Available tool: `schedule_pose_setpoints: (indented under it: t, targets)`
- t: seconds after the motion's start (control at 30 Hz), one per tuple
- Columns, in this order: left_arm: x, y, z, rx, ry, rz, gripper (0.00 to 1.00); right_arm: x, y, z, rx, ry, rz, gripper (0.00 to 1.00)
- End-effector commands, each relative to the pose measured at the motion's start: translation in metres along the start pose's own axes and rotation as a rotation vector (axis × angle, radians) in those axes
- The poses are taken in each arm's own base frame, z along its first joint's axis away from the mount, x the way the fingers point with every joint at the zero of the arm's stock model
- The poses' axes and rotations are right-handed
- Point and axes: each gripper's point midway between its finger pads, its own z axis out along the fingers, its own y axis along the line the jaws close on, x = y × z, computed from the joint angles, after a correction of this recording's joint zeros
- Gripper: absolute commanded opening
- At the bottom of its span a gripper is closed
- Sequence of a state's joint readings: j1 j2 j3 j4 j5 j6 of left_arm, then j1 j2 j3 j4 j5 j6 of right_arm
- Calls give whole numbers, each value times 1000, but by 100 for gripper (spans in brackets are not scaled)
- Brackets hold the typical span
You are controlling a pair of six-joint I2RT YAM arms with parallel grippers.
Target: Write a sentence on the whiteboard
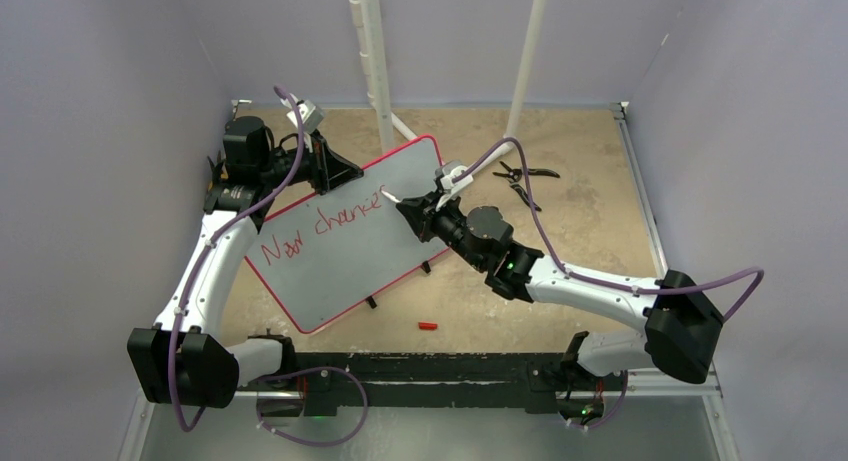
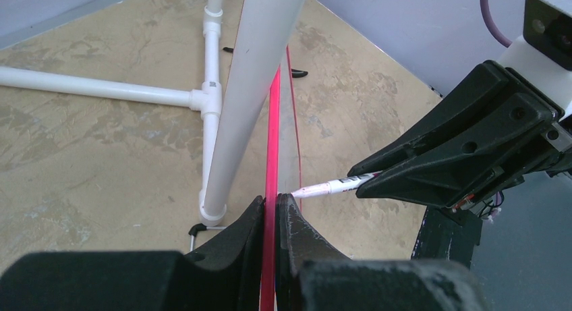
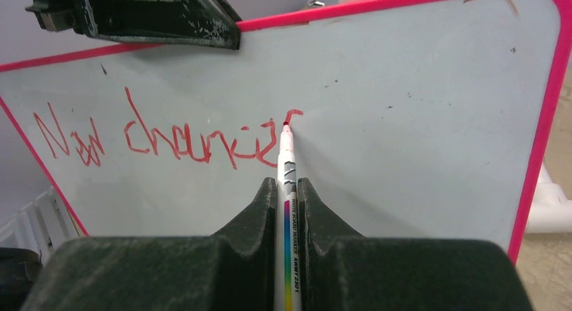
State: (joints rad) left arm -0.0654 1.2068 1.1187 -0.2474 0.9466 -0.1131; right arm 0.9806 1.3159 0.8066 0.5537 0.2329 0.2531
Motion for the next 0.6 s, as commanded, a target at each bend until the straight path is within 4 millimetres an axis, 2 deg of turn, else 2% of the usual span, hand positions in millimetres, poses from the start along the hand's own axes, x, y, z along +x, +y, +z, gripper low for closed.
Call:
schedule_pose_setpoints:
  t: [0.0,0.57]
  targets:
    - [-5,22,-3,-81,-26,29,0,10,2,-2,-22,17,11,0]
    - [-4,22,-2,-81,-24,27,0,20,-18,-9,86,49,34,0]
